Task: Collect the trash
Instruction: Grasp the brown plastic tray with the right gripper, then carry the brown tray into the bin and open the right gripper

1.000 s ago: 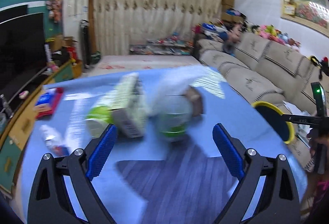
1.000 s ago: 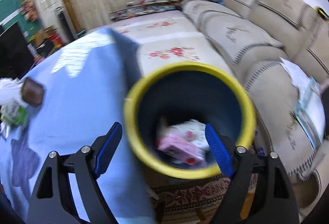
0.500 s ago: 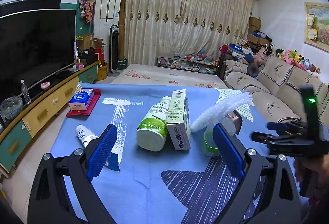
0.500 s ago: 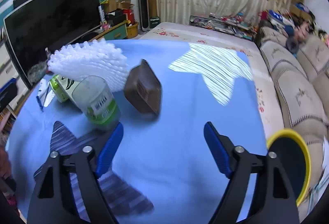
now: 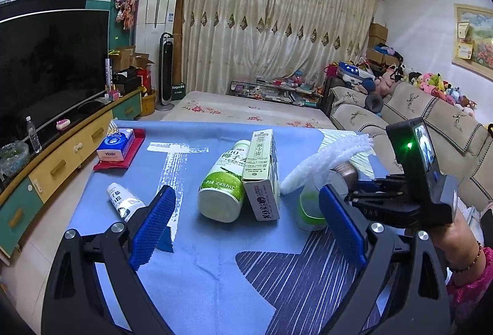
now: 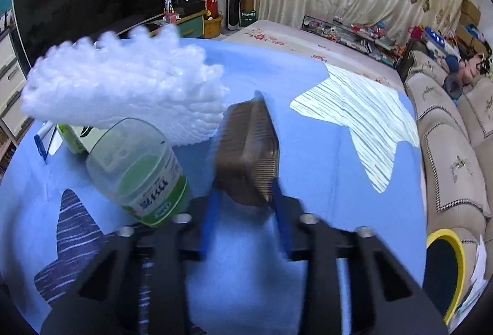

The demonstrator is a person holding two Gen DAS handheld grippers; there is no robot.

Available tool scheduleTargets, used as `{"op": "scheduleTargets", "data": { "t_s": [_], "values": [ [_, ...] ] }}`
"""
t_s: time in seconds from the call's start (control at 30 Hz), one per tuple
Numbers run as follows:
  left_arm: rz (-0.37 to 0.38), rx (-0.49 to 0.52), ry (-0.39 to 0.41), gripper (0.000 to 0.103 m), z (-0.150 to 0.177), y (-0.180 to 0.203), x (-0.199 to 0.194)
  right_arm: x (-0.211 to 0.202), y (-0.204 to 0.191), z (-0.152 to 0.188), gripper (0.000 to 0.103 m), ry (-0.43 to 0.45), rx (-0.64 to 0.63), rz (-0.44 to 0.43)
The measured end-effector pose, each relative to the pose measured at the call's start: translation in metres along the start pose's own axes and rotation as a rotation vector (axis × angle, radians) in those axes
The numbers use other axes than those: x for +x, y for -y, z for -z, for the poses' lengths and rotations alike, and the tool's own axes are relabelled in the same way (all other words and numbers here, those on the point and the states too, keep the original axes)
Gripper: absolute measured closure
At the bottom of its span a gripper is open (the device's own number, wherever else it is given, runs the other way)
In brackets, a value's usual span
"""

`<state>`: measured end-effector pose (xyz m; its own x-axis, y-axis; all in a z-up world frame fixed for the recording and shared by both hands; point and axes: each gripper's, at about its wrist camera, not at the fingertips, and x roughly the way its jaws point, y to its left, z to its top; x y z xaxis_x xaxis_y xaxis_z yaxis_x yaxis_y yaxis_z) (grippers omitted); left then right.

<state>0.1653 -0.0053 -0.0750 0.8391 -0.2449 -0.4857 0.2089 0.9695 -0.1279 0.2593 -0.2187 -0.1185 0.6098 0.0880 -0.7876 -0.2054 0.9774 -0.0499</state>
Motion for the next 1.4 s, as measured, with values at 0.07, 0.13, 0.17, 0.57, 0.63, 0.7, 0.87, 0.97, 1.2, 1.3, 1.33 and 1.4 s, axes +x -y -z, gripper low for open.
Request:
{"op": "scheduleTargets", "data": {
  "t_s": [0.07, 0.13, 0.17, 0.57, 0.63, 0.7, 0.87, 0.97, 1.2, 1.3, 1.33, 1.4],
  "values": [
    [0.001, 0.002, 0.000, 0.010, 0.000, 0.001, 0.000, -0.005, 0.005, 0.000, 0.097, 0.012, 0.026, -0.019],
    [0.003, 0.001, -0.003, 0.010, 0.000, 0.001, 0.000, -0.013, 0.010, 0.005, 0.098, 0.024, 0.047, -0.034],
    [0.006, 0.000, -0.005, 0.010, 0.001, 0.001, 0.001, -0.019, 0.012, 0.006, 0.098, 0.031, 0.055, -0.039],
    [0.007, 0.020, -0.017, 0.010, 0.004, 0.006, 0.005, -0.081, 0.059, 0.055, 0.099, 0.102, 0.179, -0.022],
    [0.008, 0.021, -0.017, 0.010, 0.004, 0.007, 0.005, -0.085, 0.078, 0.063, 0.098, 0.101, 0.214, 0.008],
    [0.008, 0.021, -0.019, 0.010, 0.004, 0.006, 0.006, -0.089, 0.100, 0.073, 0.098, 0.097, 0.255, 0.043],
    [0.008, 0.021, -0.027, 0.010, 0.005, 0.007, 0.008, -0.091, 0.157, 0.101, 0.098, 0.048, 0.374, 0.136],
    [0.008, 0.027, -0.031, 0.010, 0.006, 0.008, 0.010, -0.085, 0.188, 0.117, 0.098, 0.007, 0.444, 0.180],
    [0.012, 0.037, -0.041, 0.010, 0.007, 0.010, 0.013, -0.056, 0.238, 0.145, 0.098, -0.128, 0.546, 0.242],
    [0.014, 0.042, -0.045, 0.010, 0.008, 0.012, 0.013, -0.048, 0.246, 0.153, 0.089, -0.156, 0.574, 0.257],
    [0.015, 0.043, -0.047, 0.010, 0.009, 0.013, 0.014, -0.047, 0.247, 0.155, 0.081, -0.159, 0.584, 0.259],
    [0.019, 0.046, -0.049, 0.010, 0.009, 0.014, 0.014, -0.046, 0.249, 0.158, 0.078, -0.155, 0.598, 0.268]
  ]
}}
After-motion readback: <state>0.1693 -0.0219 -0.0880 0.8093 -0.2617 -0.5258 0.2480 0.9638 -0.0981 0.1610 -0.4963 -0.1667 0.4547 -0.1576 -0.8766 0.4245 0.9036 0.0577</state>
